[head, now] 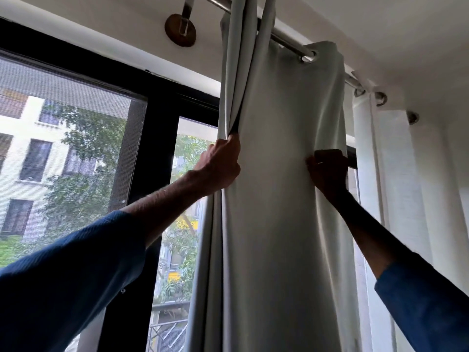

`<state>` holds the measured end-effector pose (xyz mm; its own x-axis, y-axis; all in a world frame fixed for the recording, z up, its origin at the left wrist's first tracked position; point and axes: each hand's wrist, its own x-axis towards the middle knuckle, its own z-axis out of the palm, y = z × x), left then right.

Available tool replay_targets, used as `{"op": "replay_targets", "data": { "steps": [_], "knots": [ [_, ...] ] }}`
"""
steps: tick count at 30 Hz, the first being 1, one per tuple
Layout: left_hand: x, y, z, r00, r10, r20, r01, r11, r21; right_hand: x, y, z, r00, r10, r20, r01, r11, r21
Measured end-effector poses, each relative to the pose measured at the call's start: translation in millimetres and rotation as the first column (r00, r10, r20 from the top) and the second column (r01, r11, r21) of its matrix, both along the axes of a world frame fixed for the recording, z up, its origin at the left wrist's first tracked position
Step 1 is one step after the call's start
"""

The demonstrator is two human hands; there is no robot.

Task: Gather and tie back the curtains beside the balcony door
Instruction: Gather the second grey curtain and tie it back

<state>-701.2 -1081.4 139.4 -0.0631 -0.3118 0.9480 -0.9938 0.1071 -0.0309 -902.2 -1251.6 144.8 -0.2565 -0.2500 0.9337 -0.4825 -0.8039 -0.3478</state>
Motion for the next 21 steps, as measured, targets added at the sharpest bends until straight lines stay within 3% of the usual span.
{"op": "replay_targets", "data": {
  "steps": [3, 5, 9, 12, 14, 17, 21],
  "knots": [
    [0.6, -1.8, -0.7, 1.0, 0.0, 0.005, 0.0, 1.0, -0.009, 6.1, 17.4, 2.6, 0.985, -0.152, -0.083, 0.154, 0.988, 0.015],
    [0.0, -2.4, -0.4, 1.0, 0.004, 0.005, -0.004, 1.0, -0.015, 13.8, 31.8, 3.4, 0.969, -0.194, -0.151, 0.185, 0.98, -0.072],
    [0.5, -11.4, 1.3, 1.0, -0.018, -0.006, 0.018, 1.0, -0.019, 36.6, 72.5, 8.5, 0.978, -0.087, -0.188, 0.036, 0.965, -0.262],
    [-0.7, -21.1, 4.5, 0.993, -0.119, 0.026, 0.119, 0.993, -0.009, 76.0, 115.8, 19.4, 0.972, -0.071, -0.224, -0.054, 0.86, -0.507],
    [0.7, -23.3, 8.6, 0.987, -0.162, -0.017, 0.162, 0.987, -0.017, 95.8, 141.8, 27.6, 0.966, -0.07, -0.247, -0.086, 0.818, -0.569],
    [13.6, -23.9, 10.6, 0.979, -0.202, -0.041, 0.2, 0.978, -0.054, 97.9, 135.8, 30.6, 0.96, -0.008, -0.278, -0.152, 0.823, -0.548],
    [22.3, -15.8, 4.9, 0.989, -0.137, 0.055, 0.142, 0.985, -0.101, 84.3, 87.6, 11.7, 0.951, 0.052, -0.305, -0.185, 0.887, -0.423]
  ]
}}
